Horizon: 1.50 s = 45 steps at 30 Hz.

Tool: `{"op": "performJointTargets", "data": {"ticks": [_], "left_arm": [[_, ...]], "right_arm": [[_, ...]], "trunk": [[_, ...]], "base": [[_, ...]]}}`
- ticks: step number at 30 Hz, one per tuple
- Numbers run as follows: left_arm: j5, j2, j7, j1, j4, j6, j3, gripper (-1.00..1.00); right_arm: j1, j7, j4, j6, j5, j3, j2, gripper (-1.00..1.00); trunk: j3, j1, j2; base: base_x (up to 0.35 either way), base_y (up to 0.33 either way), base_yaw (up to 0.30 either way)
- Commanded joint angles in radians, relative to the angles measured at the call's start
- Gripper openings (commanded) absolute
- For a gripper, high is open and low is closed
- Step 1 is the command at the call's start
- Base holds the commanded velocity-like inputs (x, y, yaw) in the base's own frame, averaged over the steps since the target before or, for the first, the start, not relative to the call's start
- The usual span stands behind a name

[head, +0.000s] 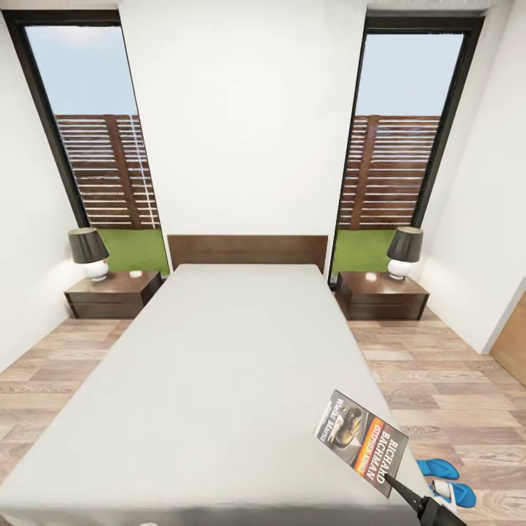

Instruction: In the bedroom, move the book from the bed onto either nightstand, and place the two sandals side by side next to the bed.

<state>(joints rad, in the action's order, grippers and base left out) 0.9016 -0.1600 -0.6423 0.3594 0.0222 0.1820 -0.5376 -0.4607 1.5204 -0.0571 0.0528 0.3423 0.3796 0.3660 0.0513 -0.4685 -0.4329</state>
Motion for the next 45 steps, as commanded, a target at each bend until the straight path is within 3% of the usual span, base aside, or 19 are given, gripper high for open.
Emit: {"op": "performJointTargets", "data": {"ticks": [1,14,17,20,23,34,36,40,45], "left_arm": [[0.005,0.000,-0.002,0.001,-0.001,0.006,-0.009,1.00],[-0.008,0.001,-0.018,0.001,0.000,0.004,-0.017,1.00],[-0.059,0.002,-0.089,0.001,0.001,0.004,-0.043,1.00],[-0.126,0.001,-0.217,0.001,0.000,0.006,-0.056,1.00],[-0.150,0.001,-0.268,0.001,-0.001,0.007,-0.060,1.00],[-0.159,-0.002,-0.301,0.001,0.001,0.011,-0.057,1.00],[-0.159,-0.003,-0.332,0.001,0.002,0.011,-0.054,1.00],[-0.155,-0.035,-0.500,0.007,0.002,0.005,-0.046,1.00],[-0.151,-0.048,-0.542,0.014,0.000,0.008,-0.045,1.00]], "right_arm": [[-0.002,0.003,-0.004,0.005,0.006,-0.004,0.001,-1.00],[-0.002,0.003,-0.004,0.005,0.006,-0.004,0.000,-1.00],[-0.002,0.003,-0.004,0.005,0.006,-0.004,0.000,-1.00],[-0.002,0.003,-0.004,0.005,0.006,-0.004,0.001,-1.00],[-0.003,0.003,-0.004,0.005,0.006,-0.004,0.001,-1.00],[-0.002,0.004,-0.004,0.059,0.006,-0.004,0.001,-1.00],[-0.002,0.003,-0.004,0.060,0.006,-0.004,0.001,-1.00],[-0.002,0.004,-0.004,0.062,0.006,-0.004,0.001,-1.00],[-0.002,0.004,-0.004,0.062,0.006,-0.004,0.001,-1.00]], "trunk": [[0.001,-0.001,-0.002],[-0.020,-0.001,-0.002],[-0.025,-0.001,-0.002],[-0.030,-0.001,-0.002],[-0.035,-0.001,-0.002],[-0.053,-0.001,-0.002],[-0.056,-0.001,-0.002],[-0.062,-0.001,-0.002],[-0.070,-0.001,-0.002]], "base": [[0.000,0.000,0.000],[0.000,0.000,0.000],[0.000,0.000,0.000],[0.000,0.000,0.000],[0.000,0.000,0.000],[0.000,0.000,0.000],[0.000,0.000,0.000],[0.000,0.000,0.000],[0.000,0.000,0.000]]}}
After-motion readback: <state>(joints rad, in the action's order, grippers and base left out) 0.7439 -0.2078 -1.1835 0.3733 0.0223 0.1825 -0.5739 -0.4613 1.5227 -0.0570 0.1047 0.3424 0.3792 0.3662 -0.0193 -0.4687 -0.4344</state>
